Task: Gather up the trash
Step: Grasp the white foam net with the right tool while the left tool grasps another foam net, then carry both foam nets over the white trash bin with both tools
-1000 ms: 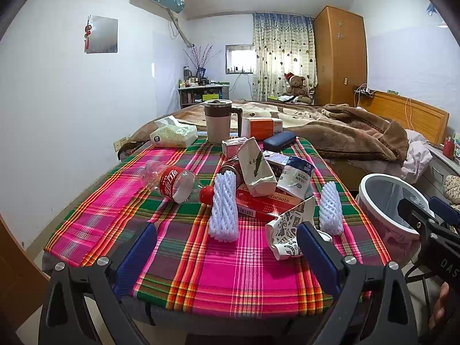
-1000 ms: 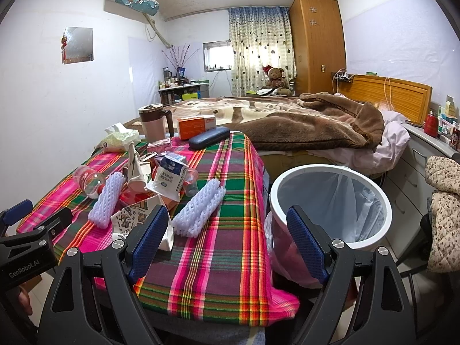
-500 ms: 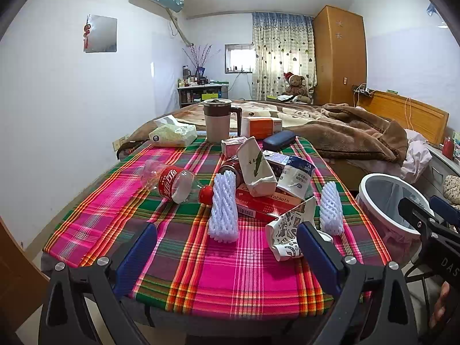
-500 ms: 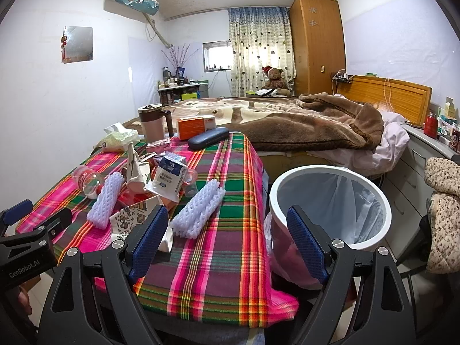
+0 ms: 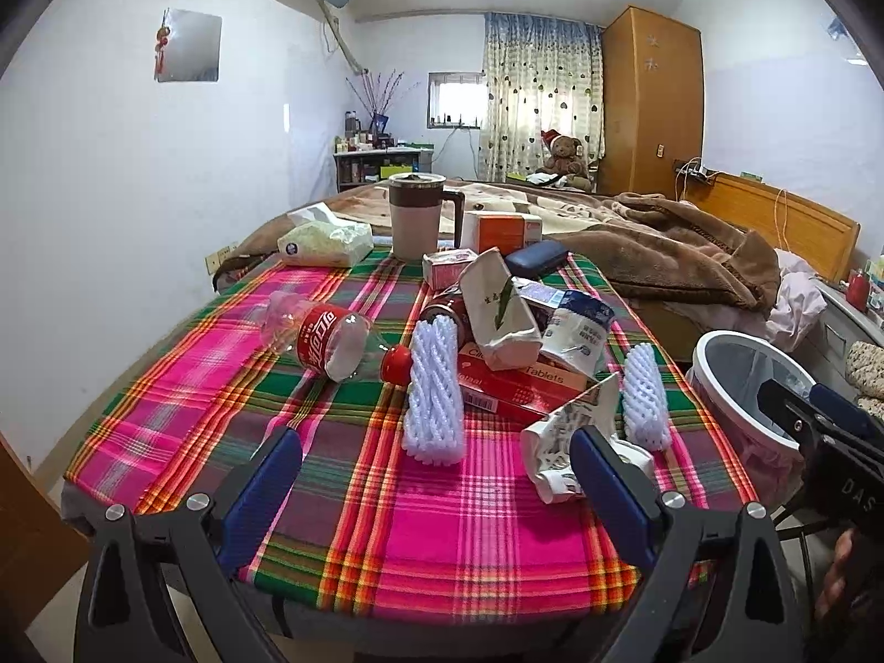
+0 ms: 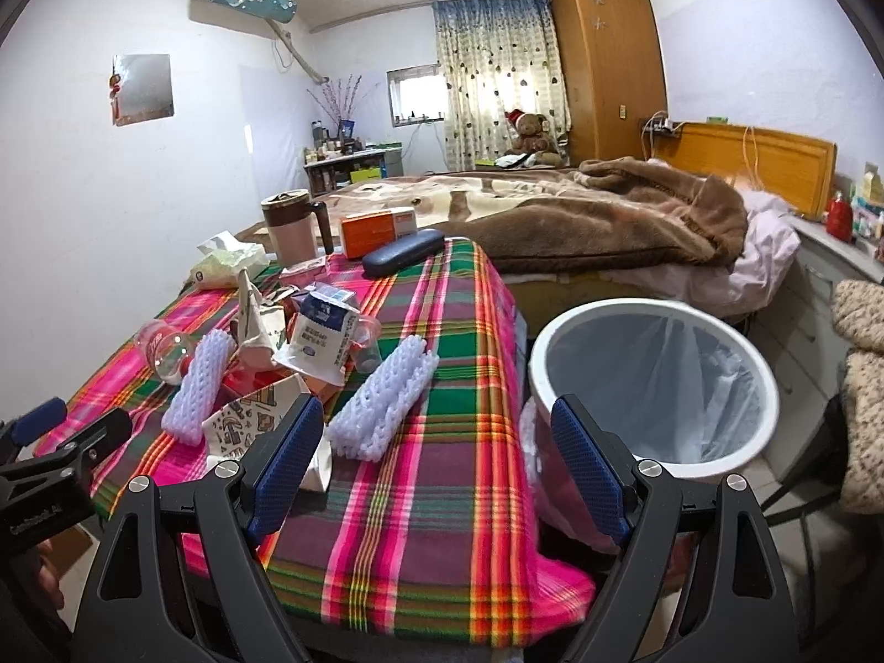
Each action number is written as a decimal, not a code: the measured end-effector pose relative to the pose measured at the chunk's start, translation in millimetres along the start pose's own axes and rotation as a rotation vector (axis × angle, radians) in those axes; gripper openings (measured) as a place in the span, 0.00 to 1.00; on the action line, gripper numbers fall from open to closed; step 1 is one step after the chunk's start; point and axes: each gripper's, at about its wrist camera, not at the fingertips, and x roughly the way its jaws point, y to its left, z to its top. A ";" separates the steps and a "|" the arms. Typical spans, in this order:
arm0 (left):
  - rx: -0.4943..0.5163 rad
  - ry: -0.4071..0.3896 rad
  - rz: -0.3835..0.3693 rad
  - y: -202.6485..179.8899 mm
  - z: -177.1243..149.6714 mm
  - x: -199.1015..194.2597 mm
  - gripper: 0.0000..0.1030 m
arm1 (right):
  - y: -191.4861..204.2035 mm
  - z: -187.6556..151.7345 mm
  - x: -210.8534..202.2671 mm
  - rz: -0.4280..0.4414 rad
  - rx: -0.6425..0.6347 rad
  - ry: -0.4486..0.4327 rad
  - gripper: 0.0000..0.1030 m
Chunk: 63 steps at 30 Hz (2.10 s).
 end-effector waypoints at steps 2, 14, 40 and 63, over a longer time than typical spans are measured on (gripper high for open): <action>-0.011 0.018 -0.021 7.0 0.2 8.5 0.95 | -0.2 -0.6 10.2 0.017 0.009 0.025 0.84; -0.065 0.121 -0.064 31.6 13.4 66.8 0.88 | 12.8 4.2 49.8 0.018 0.019 0.103 0.84; -0.043 0.275 -0.155 25.1 19.0 138.0 0.35 | 27.5 6.6 92.9 0.052 0.039 0.254 0.46; -0.064 0.215 -0.173 24.5 30.6 124.3 0.26 | 23.6 15.6 81.3 0.064 0.050 0.168 0.22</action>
